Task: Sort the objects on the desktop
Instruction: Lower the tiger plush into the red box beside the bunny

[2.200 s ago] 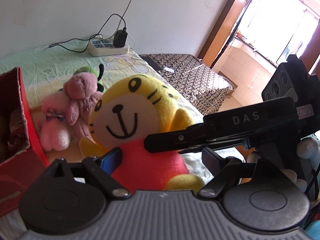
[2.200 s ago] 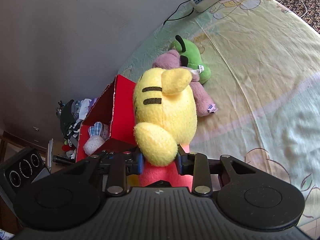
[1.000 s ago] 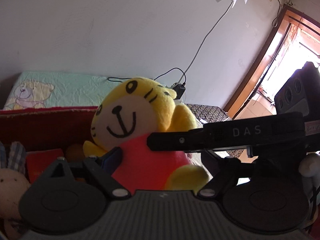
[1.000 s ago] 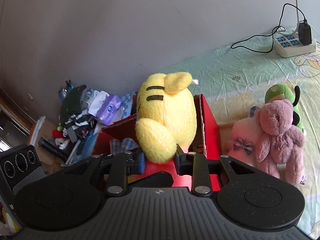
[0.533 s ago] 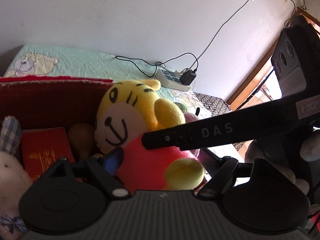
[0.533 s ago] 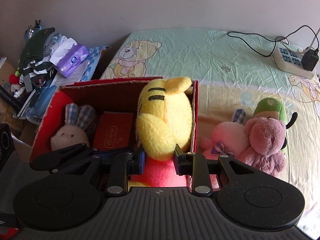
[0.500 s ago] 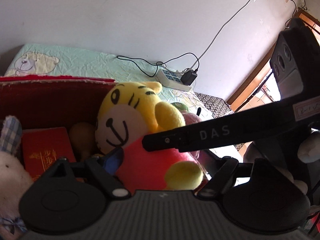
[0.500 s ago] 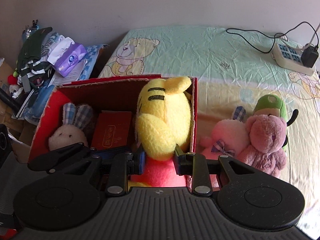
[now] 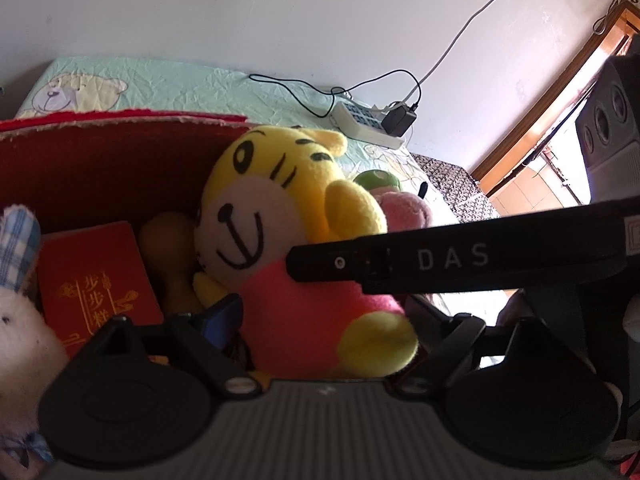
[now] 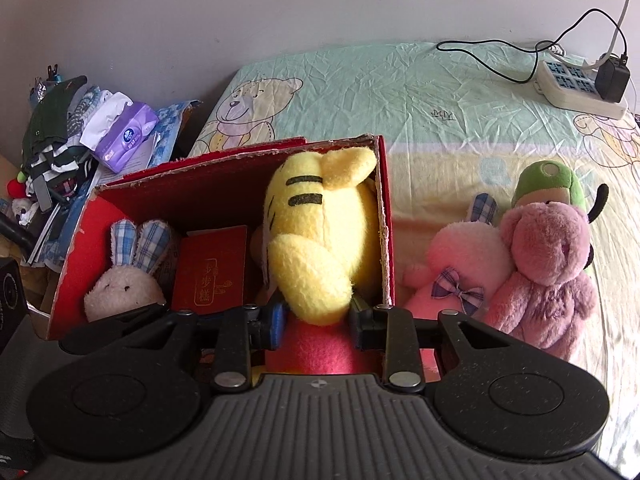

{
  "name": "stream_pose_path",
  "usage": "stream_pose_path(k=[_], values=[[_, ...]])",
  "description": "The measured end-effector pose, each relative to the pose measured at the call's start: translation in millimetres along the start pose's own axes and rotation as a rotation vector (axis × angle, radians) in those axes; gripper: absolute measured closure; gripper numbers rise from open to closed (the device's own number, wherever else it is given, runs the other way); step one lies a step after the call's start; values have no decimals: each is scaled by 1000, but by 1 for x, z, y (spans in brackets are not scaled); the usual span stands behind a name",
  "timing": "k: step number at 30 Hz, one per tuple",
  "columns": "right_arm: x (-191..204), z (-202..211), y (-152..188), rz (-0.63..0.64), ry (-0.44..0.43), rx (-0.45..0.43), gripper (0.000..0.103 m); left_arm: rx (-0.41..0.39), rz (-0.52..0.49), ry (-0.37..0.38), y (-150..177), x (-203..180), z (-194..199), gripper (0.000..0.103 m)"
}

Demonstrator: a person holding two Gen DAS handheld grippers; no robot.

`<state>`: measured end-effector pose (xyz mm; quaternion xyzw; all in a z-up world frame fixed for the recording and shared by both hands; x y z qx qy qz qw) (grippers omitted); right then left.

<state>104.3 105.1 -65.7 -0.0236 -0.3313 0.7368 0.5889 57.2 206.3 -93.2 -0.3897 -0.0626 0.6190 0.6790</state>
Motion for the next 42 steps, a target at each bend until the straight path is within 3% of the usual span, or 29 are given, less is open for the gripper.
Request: stream_pose_path(k=[4,6,7,15,42], values=[[-1,10,1,-27,-26,-54,65,7,13,2,-1,3,0,15],[-3,17,0,-35,-22,-89,55,7,7,-10,-1,3,0,15],[-4,20,0,-43,-32,-102,54,10,4,-13,-1,3,0,15],[-10,34,-1,-112,-91,-180,56,2,-24,-27,0,-6,4,15],[-10,48,23,-88,-96,-221,64,-13,-7,-328,10,-9,29,14]])
Point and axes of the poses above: each gripper's, at about its wrist camera, not at the fingertips, and z roughly against the way its jaws point, x to its left, y to its underside, the point moved 8 cm from there along -z, roughly the way its jaws point, and after that the axes turned 7 degrees about -y, right-handed, at the moved point
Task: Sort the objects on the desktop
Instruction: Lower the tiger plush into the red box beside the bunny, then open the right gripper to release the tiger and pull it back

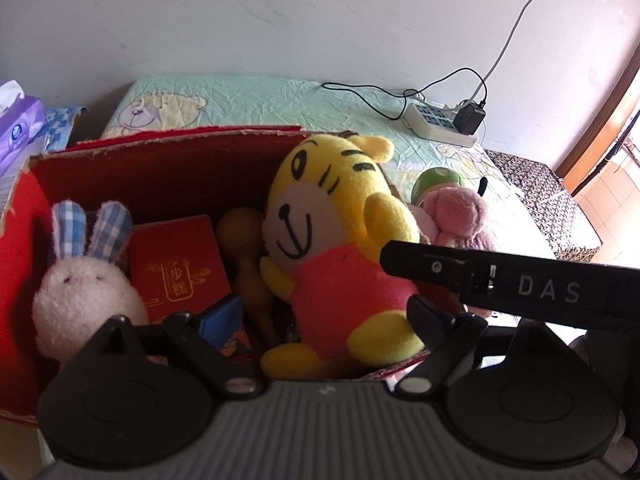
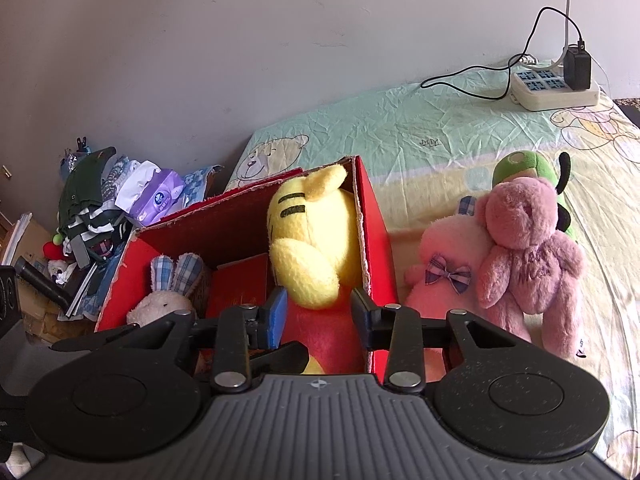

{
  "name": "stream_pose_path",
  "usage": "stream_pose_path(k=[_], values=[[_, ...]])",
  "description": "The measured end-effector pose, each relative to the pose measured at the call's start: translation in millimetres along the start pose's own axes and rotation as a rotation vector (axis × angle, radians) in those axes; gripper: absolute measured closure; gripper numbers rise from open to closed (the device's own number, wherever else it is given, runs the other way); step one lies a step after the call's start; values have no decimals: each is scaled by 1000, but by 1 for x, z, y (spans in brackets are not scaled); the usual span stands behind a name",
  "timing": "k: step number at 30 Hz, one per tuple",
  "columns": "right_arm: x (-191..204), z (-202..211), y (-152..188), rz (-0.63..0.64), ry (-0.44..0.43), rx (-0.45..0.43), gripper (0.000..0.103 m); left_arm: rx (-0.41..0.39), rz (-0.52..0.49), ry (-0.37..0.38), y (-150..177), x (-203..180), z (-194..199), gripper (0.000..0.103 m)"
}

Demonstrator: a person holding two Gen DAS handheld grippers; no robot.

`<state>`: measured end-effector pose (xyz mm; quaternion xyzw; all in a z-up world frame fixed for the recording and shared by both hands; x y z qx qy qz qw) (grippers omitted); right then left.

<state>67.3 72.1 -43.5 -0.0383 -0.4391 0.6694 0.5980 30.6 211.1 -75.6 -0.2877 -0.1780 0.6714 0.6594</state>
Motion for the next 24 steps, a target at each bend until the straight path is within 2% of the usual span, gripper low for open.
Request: stream_pose_path(k=[2,3,8,24], values=[[0,2,0,5,1,-3,64,0,3,-21,0,0,2,13],[1,3,0,11,3,-4,64,-1,4,-32,0,0,3,2],[2,7,2,27,3,-10,64,-31,-7,-66,0,0,10,1],[5,19,9,40,8,-38,65,7,-7,-111,8,-2,13,1]])
Point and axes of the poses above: each gripper's, at about its wrist camera, not at the fingertips, and z roughly against the way its jaws point, x to its left, y to its underside, the point moved 8 cm from there along -z, roughly the way its jaws point, and after that the axes turned 7 degrees about -y, right-handed, at the moved point
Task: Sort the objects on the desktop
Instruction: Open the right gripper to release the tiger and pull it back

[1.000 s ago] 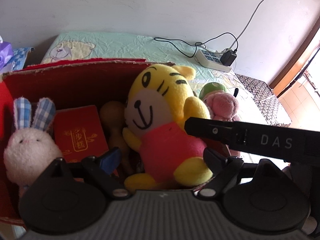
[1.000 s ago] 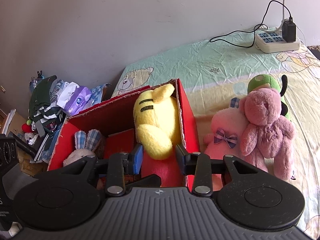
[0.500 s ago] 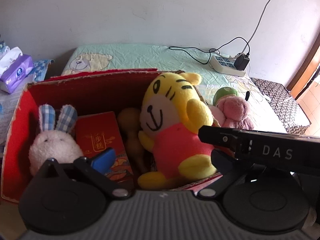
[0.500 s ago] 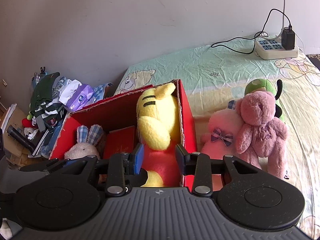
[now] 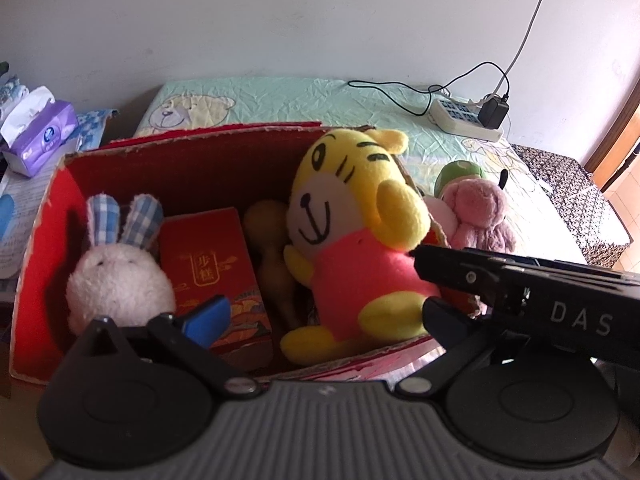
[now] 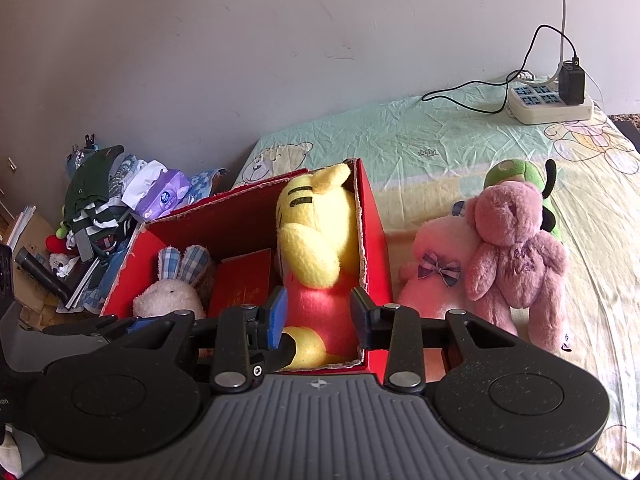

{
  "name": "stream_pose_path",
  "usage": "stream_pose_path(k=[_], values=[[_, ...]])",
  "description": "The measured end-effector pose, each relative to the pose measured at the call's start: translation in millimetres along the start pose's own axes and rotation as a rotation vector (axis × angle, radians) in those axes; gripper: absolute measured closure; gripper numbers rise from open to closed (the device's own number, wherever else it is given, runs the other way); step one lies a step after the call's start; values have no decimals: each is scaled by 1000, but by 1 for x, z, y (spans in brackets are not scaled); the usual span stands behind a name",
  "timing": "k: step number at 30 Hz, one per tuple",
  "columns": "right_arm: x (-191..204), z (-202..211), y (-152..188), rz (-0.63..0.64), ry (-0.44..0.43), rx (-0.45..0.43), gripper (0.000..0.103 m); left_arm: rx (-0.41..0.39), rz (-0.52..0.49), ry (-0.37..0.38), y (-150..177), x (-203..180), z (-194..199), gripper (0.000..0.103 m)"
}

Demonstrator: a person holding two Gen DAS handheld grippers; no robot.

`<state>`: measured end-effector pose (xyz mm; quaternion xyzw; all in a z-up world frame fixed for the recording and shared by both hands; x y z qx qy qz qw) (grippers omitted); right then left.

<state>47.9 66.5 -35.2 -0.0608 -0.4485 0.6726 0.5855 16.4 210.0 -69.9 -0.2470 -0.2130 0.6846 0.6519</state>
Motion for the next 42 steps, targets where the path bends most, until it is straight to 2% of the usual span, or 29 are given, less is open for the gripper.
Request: stream_pose_path(k=[10,20,25,35,42], values=[[-2,12,-1,-8,30,-49,64,24,16,-38,-1,5,5,1],[-3,21,-1,-38,39,-90,64,-19,-45,-59,-4,0,26,1],[-3,25,1,-45,53,-103,64,-40,-58,-127,-6,6,30,1],[2,26,6,-28,84,-96,63,-21,-56,-162,-1,14,28,1],[2,21,10,-23,91,-70,63,-18,-57,-235,2,20,25,1]])
Point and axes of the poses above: each gripper's, at about its wrist camera, not at the fingertips, and z roughly against the way its jaws point, x to its left, y to its underside, the point moved 8 cm from there along -z, roughly the way its jaws point, and after that the axes turned 7 degrees about -y, right-handed, at the moved point
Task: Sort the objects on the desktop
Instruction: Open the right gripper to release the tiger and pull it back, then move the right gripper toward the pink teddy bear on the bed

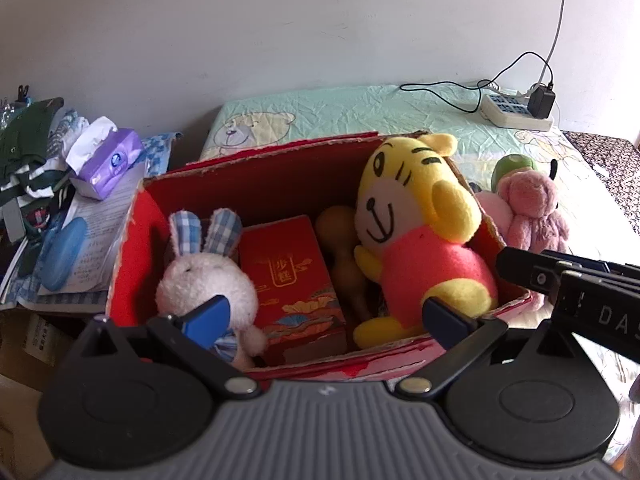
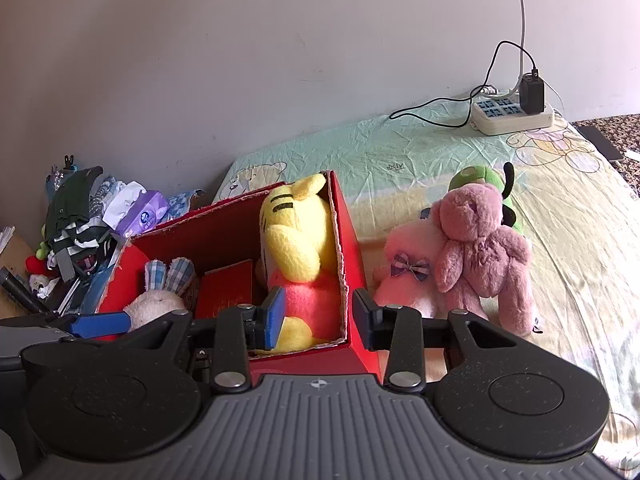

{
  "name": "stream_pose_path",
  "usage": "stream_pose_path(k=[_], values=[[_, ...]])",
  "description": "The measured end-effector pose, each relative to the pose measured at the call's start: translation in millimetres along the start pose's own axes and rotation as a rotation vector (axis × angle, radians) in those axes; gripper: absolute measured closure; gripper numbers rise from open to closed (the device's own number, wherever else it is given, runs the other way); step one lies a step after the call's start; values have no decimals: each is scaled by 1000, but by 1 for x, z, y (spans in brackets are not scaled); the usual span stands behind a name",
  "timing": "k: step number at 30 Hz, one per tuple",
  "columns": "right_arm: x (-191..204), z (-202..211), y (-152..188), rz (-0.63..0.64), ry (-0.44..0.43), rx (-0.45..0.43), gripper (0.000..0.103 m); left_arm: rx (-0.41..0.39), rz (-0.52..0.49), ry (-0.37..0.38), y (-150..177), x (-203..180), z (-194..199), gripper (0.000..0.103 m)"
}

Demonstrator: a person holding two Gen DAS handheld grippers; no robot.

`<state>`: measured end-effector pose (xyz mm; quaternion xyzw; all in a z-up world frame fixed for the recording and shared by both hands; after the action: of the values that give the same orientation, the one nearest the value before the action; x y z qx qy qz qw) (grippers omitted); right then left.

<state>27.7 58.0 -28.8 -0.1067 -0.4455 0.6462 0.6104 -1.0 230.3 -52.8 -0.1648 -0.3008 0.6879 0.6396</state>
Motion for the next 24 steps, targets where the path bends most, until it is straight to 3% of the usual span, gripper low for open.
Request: stream_pose_path(k=[7,24], values=[[3,-5,-2,38,-32,43,63,45,59,-62,2,8,-5,1],[-14,-1,-8,120,-106,117,60,39,147,-176,-1,-10,9,1]])
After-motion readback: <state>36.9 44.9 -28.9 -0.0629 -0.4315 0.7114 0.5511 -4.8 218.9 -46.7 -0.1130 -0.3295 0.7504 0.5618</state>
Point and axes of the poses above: each gripper's, at about its wrist camera, not at the fingertips, and z roughly against the way its jaws point, x to its left, y to its underside, the point moved 8 cm from there along -z, roughly the way its jaws point, and after that the axes turned 7 degrees about -y, right-handed, at the moved point
